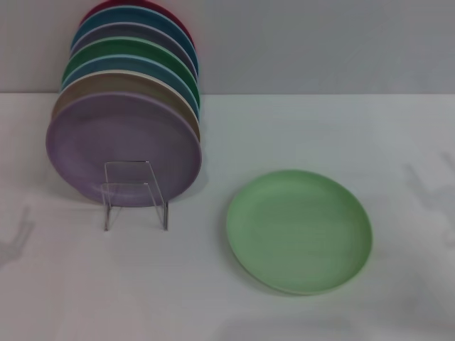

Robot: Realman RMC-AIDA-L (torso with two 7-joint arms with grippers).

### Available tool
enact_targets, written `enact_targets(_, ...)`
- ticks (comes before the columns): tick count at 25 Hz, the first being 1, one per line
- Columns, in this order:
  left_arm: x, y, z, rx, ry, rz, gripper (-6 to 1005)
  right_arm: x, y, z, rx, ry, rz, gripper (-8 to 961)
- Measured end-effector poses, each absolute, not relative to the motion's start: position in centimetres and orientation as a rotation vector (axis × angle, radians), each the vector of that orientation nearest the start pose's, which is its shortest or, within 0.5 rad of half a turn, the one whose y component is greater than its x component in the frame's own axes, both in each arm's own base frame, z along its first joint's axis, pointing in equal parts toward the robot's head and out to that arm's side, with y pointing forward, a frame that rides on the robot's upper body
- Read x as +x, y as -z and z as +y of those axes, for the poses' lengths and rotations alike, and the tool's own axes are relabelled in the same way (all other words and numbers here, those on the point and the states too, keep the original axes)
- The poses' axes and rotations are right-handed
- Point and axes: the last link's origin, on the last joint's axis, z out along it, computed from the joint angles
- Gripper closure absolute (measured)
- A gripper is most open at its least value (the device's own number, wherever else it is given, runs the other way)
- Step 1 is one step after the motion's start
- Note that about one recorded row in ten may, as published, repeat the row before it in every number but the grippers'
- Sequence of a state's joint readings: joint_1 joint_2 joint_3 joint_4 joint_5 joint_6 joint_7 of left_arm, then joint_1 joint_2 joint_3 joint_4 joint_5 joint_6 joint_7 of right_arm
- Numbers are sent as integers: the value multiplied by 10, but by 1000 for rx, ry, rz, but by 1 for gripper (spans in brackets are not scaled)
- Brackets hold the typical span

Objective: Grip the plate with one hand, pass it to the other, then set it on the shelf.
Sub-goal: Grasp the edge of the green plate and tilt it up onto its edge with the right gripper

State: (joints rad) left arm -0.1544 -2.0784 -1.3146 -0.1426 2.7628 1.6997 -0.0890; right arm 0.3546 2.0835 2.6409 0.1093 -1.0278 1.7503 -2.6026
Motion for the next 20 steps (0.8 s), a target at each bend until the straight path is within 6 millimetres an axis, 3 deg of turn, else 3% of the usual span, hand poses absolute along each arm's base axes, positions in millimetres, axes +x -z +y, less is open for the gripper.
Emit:
enact_targets(7,-348,-42,222,-1360,791,-202,159,285,-52,303,-1613,-1249,200,130)
enact_targets(11,-348,-41,223,-1368,793,-199,159,269,-62,335,-1752,-1258,251,130)
enact_targets(16,-346,-40,225,-1375,798,-196,159,230,-66,390,-2018,-1049,458,133)
enact_targets(20,-344,-40,230,-1376,803,-193,160,189,-67,400,-2112,-847,645,136)
